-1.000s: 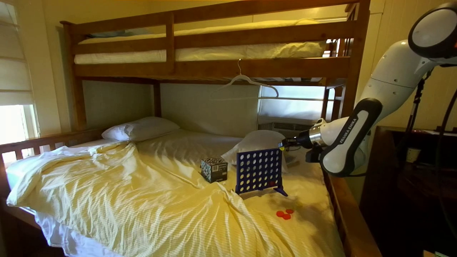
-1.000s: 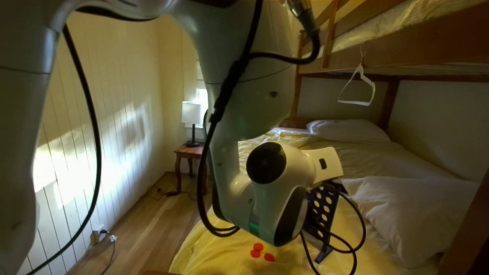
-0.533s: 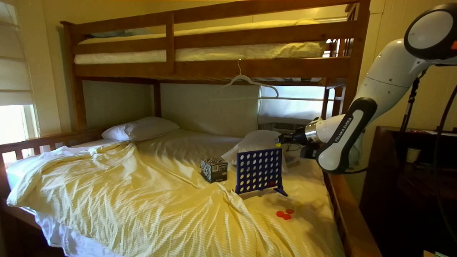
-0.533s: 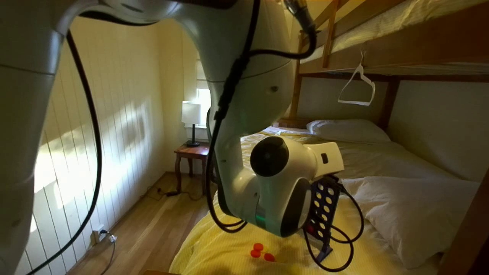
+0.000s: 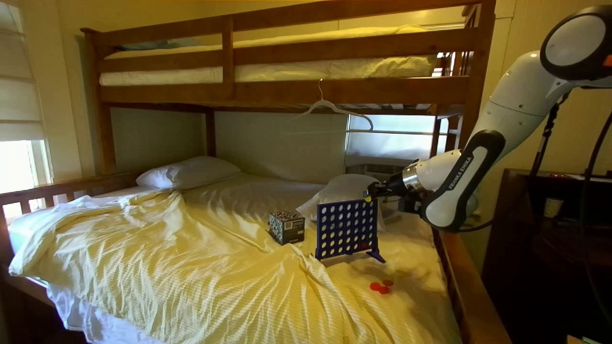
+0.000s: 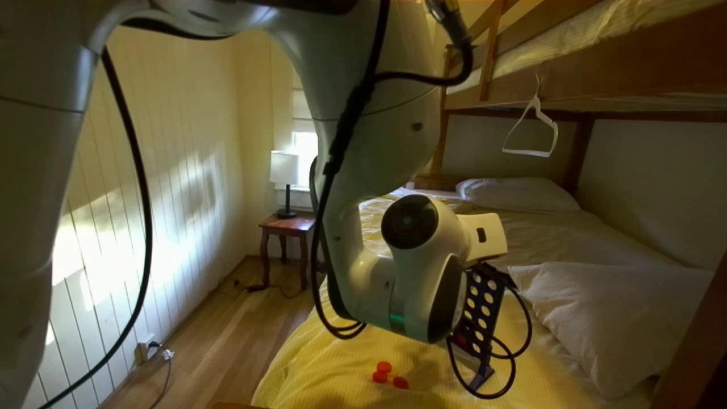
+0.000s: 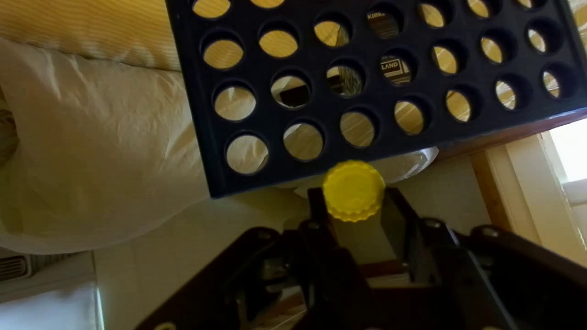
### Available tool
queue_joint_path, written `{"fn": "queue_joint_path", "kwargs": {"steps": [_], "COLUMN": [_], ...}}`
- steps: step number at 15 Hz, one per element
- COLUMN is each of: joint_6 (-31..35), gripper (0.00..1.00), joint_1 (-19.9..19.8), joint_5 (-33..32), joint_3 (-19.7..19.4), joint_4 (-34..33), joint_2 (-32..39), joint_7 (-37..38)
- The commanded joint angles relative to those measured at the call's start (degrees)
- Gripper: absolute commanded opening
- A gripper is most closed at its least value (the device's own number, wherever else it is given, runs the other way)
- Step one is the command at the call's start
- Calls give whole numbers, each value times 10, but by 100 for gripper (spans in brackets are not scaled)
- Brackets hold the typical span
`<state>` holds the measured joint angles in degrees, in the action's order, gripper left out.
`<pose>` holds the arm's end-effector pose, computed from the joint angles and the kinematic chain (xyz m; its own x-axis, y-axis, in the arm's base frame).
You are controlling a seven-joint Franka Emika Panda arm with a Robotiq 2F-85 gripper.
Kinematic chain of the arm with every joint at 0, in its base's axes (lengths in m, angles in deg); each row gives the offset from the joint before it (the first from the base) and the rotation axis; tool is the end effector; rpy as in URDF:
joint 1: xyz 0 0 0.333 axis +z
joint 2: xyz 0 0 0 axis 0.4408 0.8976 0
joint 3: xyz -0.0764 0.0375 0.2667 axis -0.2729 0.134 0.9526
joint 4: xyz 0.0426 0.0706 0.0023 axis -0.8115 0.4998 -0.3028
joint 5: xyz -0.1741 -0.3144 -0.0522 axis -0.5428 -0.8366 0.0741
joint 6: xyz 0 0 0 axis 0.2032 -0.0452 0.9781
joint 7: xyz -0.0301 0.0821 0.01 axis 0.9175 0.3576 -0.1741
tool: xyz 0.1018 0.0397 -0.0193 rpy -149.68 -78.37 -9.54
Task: Put one yellow circle into the blue platform
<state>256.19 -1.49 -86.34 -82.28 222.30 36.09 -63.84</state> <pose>0.4850 -0.1629 0.3050 0.4166 -0.3140 0.8531 -0.2338 -0.9439 -0.2333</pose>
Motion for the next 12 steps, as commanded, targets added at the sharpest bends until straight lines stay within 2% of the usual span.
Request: {"fn": "queue_joint_path", "kwargs": {"steps": [1,3,4,11,12], "joint_6": [0,0,0,14,17], "gripper": [35,35,10,10,10], "joint_1": [0,0,0,9,23], "joint_5": [0,0,0,34,39], "joint_3": [0,0,0,-7,-21], "joint_4": [0,0,0,-4,-5], "joint_2": [0,0,0,5,5], "joint_7": [0,0,0,-16,-14]}}
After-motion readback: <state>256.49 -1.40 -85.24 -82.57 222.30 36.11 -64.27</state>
